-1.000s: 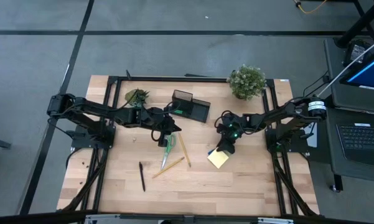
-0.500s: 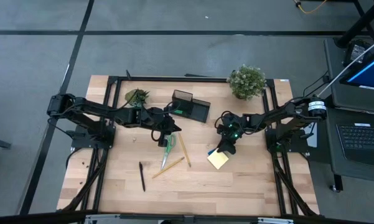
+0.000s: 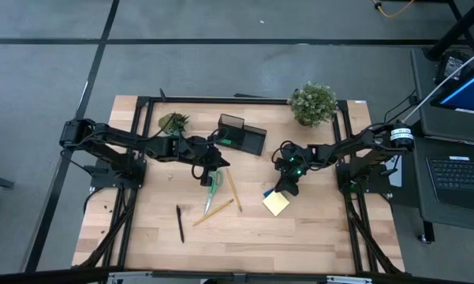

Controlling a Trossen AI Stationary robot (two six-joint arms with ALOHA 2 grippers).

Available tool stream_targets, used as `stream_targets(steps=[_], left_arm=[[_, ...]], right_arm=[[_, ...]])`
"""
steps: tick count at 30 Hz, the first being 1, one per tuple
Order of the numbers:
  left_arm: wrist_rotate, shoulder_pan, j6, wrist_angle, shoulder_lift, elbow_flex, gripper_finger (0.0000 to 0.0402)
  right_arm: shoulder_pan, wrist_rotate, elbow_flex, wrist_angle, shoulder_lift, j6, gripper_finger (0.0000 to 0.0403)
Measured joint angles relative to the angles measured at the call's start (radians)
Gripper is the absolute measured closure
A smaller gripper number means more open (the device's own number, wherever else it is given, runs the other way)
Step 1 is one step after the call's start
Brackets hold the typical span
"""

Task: Pick and place office supplies into organizer
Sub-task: Put the sticky notes into the desk organizer

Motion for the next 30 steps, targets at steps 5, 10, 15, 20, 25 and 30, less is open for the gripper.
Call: stream_targets(steps=[5,10,15,20,25,30], left_arm=[[-0.013,0.000,0.000,0.000,0.000,0.000,0.0396],[-0.014,0.000,0.000,0.000,0.000,0.000,0.0400],[-0.015,0.000,0.000,0.000,0.000,0.000,0.0396],[-0.015,0.000,0.000,0.000,0.000,0.000,0.0400],[-0.015,0.000,0.000,0.000,0.000,0.000,0.0397],[-0.015,0.000,0.000,0.000,0.000,0.000,0.0399]], right_arm=[[0.000,0.000,0.000,-0.005,0.000,-0.019,0.0373],[0.000,0.018,0.000,-0.003,0.000,-0.018,0.0397],[0.000,0.023,-0.001,0.004,0.000,-0.018,0.0399],[-0.003,0.036,-0.003,0.058,0.000,-0.018,0.0401],[-0.037,0.076,-0.003,0.092,0.004,-0.020,0.0401],[-0.074,0.089,-0.003,0.098,0.004,-0.027,0.0402]])
